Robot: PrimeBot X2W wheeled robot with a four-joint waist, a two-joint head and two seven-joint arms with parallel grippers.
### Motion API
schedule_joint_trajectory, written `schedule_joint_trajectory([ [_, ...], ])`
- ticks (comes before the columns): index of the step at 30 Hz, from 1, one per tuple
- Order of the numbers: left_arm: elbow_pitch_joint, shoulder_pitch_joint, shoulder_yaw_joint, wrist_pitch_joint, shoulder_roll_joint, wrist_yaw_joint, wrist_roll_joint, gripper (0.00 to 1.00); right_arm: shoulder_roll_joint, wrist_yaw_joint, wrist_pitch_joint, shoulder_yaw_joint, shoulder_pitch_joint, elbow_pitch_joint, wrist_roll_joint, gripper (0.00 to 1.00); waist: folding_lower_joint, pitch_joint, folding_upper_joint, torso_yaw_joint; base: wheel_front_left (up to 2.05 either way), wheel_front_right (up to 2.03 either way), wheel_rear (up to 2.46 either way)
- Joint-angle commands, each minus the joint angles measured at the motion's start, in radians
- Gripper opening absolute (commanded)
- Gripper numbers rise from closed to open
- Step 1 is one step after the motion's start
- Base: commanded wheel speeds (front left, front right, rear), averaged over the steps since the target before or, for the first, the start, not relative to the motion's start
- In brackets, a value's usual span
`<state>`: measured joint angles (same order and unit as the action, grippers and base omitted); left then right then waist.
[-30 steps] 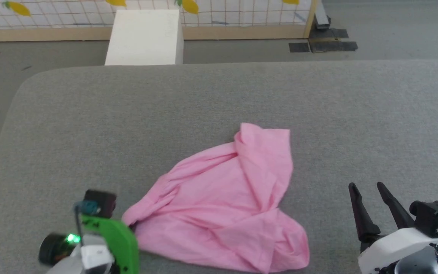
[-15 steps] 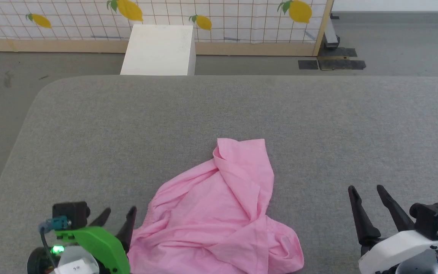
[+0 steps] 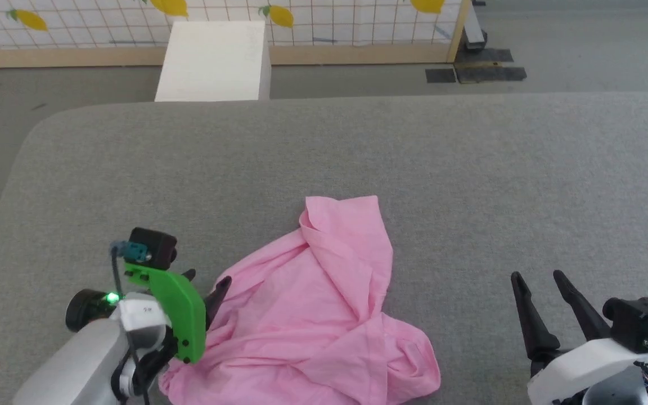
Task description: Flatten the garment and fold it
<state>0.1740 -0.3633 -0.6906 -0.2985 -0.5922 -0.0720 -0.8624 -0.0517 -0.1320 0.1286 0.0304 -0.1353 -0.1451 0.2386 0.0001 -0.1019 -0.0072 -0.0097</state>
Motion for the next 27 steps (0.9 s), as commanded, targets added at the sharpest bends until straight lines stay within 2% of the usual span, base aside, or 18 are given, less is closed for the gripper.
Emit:
schedule_joint_trajectory([
  [1,0.038,-0.039,-0.011,-0.016,0.011,0.019,0.001,1.00,0.001,0.001,0.001,0.000,0.019,-0.006,-0.004,1.00,-0.0001,-0.032,0.0072,-0.026,0.00,0.00,0.00],
  [4,0.143,-0.096,-0.042,-0.061,0.034,0.052,0.012,1.00,0.001,0.001,0.002,0.001,0.029,-0.006,-0.006,1.00,-0.0001,-0.050,0.0072,-0.041,0.00,0.00,0.00],
  [9,0.294,-0.144,-0.082,-0.137,0.086,0.076,0.005,1.00,0.001,0.001,-0.001,-0.004,0.039,-0.002,-0.006,1.00,-0.0001,-0.063,0.0072,-0.061,0.00,0.00,0.00],
  [10,0.322,-0.150,-0.092,-0.155,0.096,0.084,0.002,0.90,0.001,0.001,-0.003,-0.002,0.040,-0.001,-0.005,1.00,-0.0001,-0.064,0.0072,-0.063,0.00,0.00,0.00],
  [11,0.342,-0.157,-0.098,-0.161,0.104,0.091,0.004,0.37,0.001,0.001,-0.003,0.000,0.041,-0.001,-0.005,1.00,-0.0001,-0.066,0.0072,-0.064,0.00,0.00,0.00],
  [12,0.365,-0.163,-0.102,-0.169,0.114,0.100,-0.002,0.00,0.001,0.001,-0.004,0.001,0.042,-0.001,-0.004,1.00,-0.0001,-0.067,0.0072,-0.066,0.00,0.00,0.00],
  [16,0.407,-0.206,-0.101,-0.139,0.141,0.112,0.010,0.00,0.001,0.001,-0.005,0.008,0.040,0.000,-0.004,1.00,-0.0001,-0.069,0.0072,-0.065,0.00,0.00,0.00],
  [27,0.475,-0.426,-0.046,0.040,0.191,0.063,0.088,0.00,0.001,0.001,0.001,-0.003,0.054,-0.007,-0.002,1.00,-0.0001,-0.091,0.0072,-0.067,0.00,0.00,0.00],
])
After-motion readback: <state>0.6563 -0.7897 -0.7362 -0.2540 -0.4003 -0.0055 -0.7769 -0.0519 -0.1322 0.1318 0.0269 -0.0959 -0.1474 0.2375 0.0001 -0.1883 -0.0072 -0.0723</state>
